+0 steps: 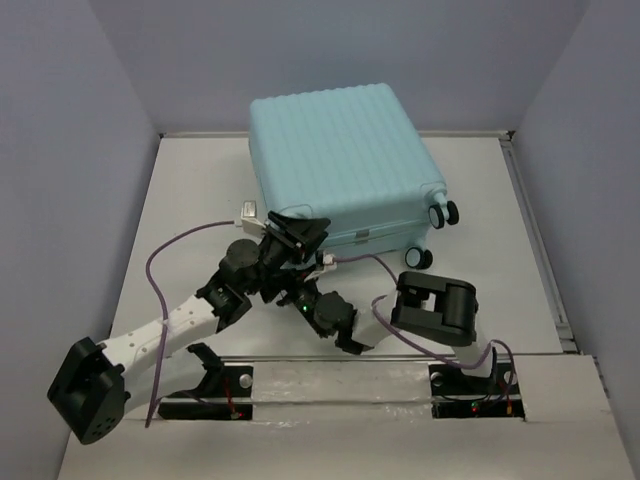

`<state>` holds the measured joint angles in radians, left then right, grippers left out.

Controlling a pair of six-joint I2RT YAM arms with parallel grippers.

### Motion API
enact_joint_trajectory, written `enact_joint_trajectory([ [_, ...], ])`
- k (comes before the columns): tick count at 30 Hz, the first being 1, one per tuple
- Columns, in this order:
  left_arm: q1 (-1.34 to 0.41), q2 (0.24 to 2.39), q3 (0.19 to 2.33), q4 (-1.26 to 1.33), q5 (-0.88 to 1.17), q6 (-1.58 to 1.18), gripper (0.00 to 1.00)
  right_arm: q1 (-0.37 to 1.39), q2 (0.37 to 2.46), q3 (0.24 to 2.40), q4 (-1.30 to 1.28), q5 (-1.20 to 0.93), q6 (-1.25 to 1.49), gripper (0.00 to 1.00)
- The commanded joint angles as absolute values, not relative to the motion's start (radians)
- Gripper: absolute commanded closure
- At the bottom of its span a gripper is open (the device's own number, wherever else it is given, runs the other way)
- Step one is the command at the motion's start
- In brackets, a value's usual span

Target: Pack the luggage

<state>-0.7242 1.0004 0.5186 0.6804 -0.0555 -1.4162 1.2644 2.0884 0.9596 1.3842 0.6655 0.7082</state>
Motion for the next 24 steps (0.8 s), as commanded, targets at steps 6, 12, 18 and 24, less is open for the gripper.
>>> enact_joint_trajectory([
  [6, -0.683, 0.723, 0.407, 0.908, 0.101, -1.321, 0.59, 1.305, 1.58, 0.419, 1.248, 0.514, 0.687, 0.1],
  [12, -0.558, 0.764, 0.322, 0.948, 0.268, -1.342, 0.05, 1.305, 1.267, 0.477, 0.459, 0.448, 0.686, 0.06],
  [18, -0.483, 0.816, 0.342, 0.867, 0.452, -1.211, 0.01, 1.289, 1.115, 0.638, 0.189, 0.488, 0.544, 0.0],
  [24, -0.477, 0.75, 0.459, 0.506, 0.411, -0.957, 0.01, 1.269, 1.267, 0.857, 0.163, 0.545, 0.391, 0.0],
])
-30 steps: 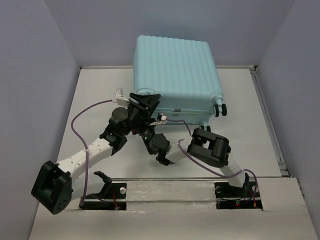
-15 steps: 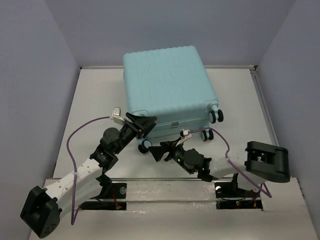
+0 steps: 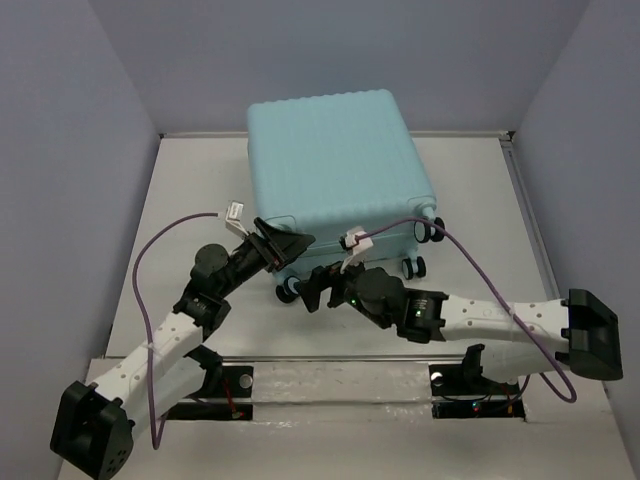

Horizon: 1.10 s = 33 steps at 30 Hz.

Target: Pack the luggage

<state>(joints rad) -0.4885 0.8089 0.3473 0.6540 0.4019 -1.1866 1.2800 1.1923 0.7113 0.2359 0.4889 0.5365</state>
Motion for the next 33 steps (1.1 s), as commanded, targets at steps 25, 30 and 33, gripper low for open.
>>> enact_joint_trajectory([
  [25, -0.407, 0.453, 0.515, 0.068, 0.111, -0.784, 0.01, 1.126, 1.622, 1.049, 0.833, 0.584, 0.304, 0.92],
  [30, -0.407, 0.316, 0.462, -0.089, -0.04, -0.712, 0.19, 1.039, 1.502, 0.944, 0.723, 0.542, 0.345, 0.93],
  [33, -0.411, 0.313, 0.399, -0.066, 0.017, -0.689, 0.34, 1.015, 1.428, 0.936, 0.629, 0.496, 0.327, 0.93],
])
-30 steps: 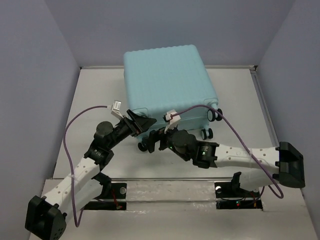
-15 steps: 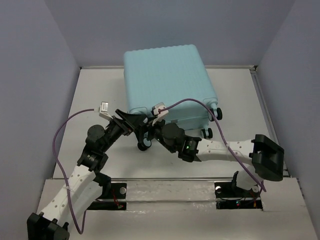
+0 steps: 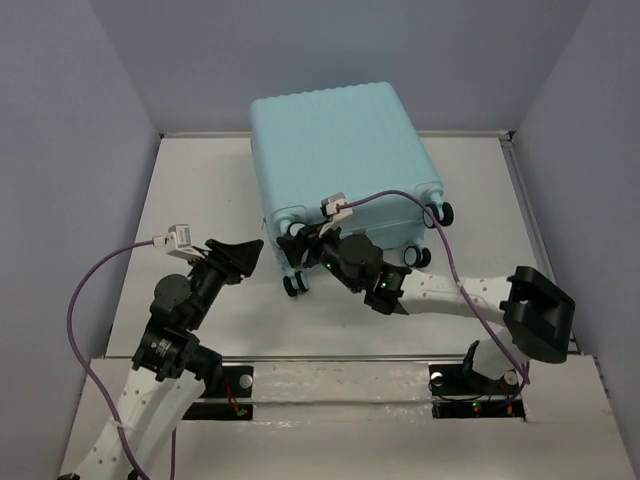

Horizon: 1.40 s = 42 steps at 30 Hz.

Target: Pack the luggage

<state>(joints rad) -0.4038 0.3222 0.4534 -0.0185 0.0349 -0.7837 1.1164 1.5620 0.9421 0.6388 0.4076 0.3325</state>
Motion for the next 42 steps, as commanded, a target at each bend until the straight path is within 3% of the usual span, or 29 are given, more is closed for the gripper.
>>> enact_joint_trajectory([
  [1, -0.422, 0.33, 0.384, -0.016, 0.067, -0.689, 0.4, 1.015, 1.414, 0.943, 0.594, 0.489, 0.312, 0.93],
  [3, -0.431, 0.353, 0.33, 0.039, 0.049, -0.703, 0.54, 1.015, 1.408, 0.951, 0.572, 0.473, 0.311, 0.93],
  [6, -0.445, 0.405, 0.249, 0.125, 0.043, -0.677, 0.59, 1.015, 1.398, 0.957, 0.546, 0.462, 0.319, 0.93],
  [15, -0.647, 0.679, 0.29, 0.442, -0.095, -0.508, 0.57, 1.006, 1.39, 0.954, 0.514, 0.413, 0.333, 0.93],
  [22, -0.652, 0.915, 0.37, 0.578, -0.123, -0.448, 0.55, 1.006, 1.39, 0.956, 0.511, 0.38, 0.339, 0.93],
  [36, -0.653, 1.109, 0.449, 0.679, -0.115, -0.443, 0.54, 1.006, 1.411, 0.959, 0.525, 0.305, 0.357, 0.93],
  [42, -0.66, 1.143, 0.468, 0.707, -0.146, -0.466, 0.68, 1.006, 1.419, 0.942, 0.538, 0.272, 0.376, 0.93],
])
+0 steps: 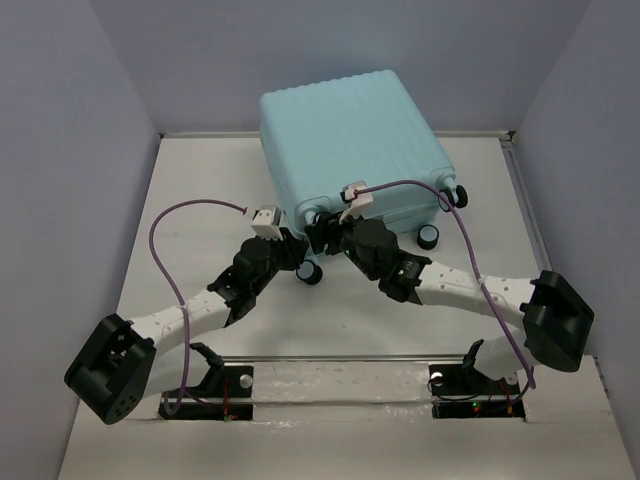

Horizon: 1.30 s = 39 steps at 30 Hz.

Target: Pack the luggage

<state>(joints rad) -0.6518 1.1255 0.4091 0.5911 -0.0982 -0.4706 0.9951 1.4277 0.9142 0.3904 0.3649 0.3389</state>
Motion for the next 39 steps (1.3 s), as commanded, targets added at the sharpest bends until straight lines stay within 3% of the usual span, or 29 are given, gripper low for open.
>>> enact_joint_trajectory([
  [1, -0.663, 1.147, 0.471, 0.709, -0.156, -0.468, 0.76, 1.006, 1.42, 0.942, 0.54, 0.268, 0.376, 0.93],
  [4, -0.666, 1.161, 0.482, 0.709, -0.219, -0.494, 0.94, 1.017, 1.419, 0.936, 0.542, 0.268, 0.376, 0.93],
  [12, -0.673, 1.151, 0.48, 0.695, -0.284, -0.494, 0.94, 1.028, 1.385, 0.89, 0.537, 0.297, 0.371, 0.93],
  [19, -0.646, 1.057, 0.411, 0.497, -0.527, -0.457, 0.94, 1.028, 1.211, 0.766, 0.459, 0.446, 0.371, 0.93],
  [24, -0.483, 1.078, 0.416, 0.451, -0.485, -0.479, 0.94, 1.028, 1.075, 0.695, 0.379, 0.448, 0.365, 0.93],
  [31, -0.434, 1.218, 0.587, 0.512, -0.48, -0.485, 0.94, 1.037, 1.077, 0.649, 0.345, 0.304, 0.397, 0.93],
  [34, -0.434, 1.148, 0.581, 0.506, -0.431, -0.549, 0.94, 1.037, 1.1, 0.658, 0.354, 0.287, 0.405, 0.93],
  [36, -0.434, 1.06, 0.557, 0.471, -0.414, -0.568, 0.77, 1.037, 1.106, 0.663, 0.357, 0.285, 0.402, 0.93],
  [37, -0.434, 1.007, 0.552, 0.45, -0.397, -0.574, 0.41, 1.037, 1.109, 0.67, 0.359, 0.284, 0.4, 0.93],
  [39, -0.434, 0.815, 0.57, 0.352, -0.33, -0.6, 0.02, 1.037, 1.121, 0.683, 0.359, 0.279, 0.393, 0.93],
])
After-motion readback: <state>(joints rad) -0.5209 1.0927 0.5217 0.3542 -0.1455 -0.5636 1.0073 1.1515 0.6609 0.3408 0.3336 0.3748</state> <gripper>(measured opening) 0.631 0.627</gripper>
